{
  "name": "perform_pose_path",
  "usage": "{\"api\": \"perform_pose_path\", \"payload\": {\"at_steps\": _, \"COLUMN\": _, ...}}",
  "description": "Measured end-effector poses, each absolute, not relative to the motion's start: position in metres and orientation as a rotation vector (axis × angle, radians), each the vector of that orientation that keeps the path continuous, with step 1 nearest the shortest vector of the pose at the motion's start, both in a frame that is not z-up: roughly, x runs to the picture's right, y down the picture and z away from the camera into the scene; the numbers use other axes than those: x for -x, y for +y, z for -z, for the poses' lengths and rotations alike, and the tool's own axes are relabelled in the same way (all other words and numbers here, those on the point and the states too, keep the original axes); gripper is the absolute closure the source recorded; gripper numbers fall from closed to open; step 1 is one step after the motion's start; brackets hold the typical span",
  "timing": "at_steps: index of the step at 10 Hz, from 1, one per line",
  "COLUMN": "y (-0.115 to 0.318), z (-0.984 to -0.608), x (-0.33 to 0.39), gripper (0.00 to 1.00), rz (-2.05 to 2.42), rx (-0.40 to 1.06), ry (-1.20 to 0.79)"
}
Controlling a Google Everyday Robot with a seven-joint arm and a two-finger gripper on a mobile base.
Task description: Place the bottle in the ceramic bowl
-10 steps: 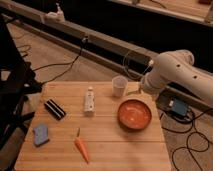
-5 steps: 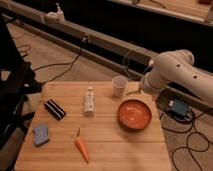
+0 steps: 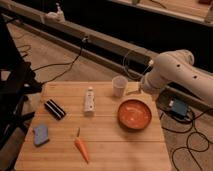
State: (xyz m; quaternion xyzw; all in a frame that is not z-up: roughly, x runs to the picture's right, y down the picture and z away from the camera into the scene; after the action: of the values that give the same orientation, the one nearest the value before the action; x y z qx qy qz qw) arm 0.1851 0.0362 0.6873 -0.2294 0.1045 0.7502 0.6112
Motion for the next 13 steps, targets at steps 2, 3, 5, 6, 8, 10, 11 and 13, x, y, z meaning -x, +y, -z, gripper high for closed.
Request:
{"api": "perform_pose_path", "payload": {"at_steps": 2, "y": 0.035, "z": -0.687, "x": -0.185, "gripper": 0.2, "rz": -1.733, "rx": 0.53, "ry": 0.239}}
{"api": "perform_pose_path", "payload": {"at_steps": 3, "y": 0.033, "z": -0.686, "x": -0.182, "gripper": 0.2, "rz": -1.739, "rx": 0.544, "ry": 0.231}}
{"api": "perform_pose_path", "payload": {"at_steps": 5, "y": 0.019, "z": -0.685, "x": -0.146, "gripper": 0.2, "rz": -1.704, "rx": 0.612, "ry": 0.185}}
{"api": "perform_pose_path", "payload": {"at_steps": 6, "y": 0.013, "z": -0.685, "x": -0.118, "gripper": 0.2, "rz": -1.652, "rx": 0.646, "ry": 0.162}}
{"api": "perform_pose_path", "payload": {"at_steps": 8, "y": 0.005, "z": -0.691, "x": -0.07, "gripper": 0.2, "rz": -1.552, "rx": 0.679, "ry": 0.149}}
{"api": "perform_pose_path", "payload": {"at_steps": 10, "y": 0.0, "z": -0.708, "x": -0.015, "gripper": 0.2, "rz": -1.458, "rx": 0.687, "ry": 0.136}}
{"api": "perform_pose_path", "payload": {"at_steps": 11, "y": -0.001, "z": -0.722, "x": 0.009, "gripper": 0.2, "rz": -1.433, "rx": 0.68, "ry": 0.118}}
{"api": "perform_pose_path", "payload": {"at_steps": 13, "y": 0.005, "z": -0.75, "x": 0.048, "gripper": 0.2, "rz": -1.406, "rx": 0.683, "ry": 0.083}}
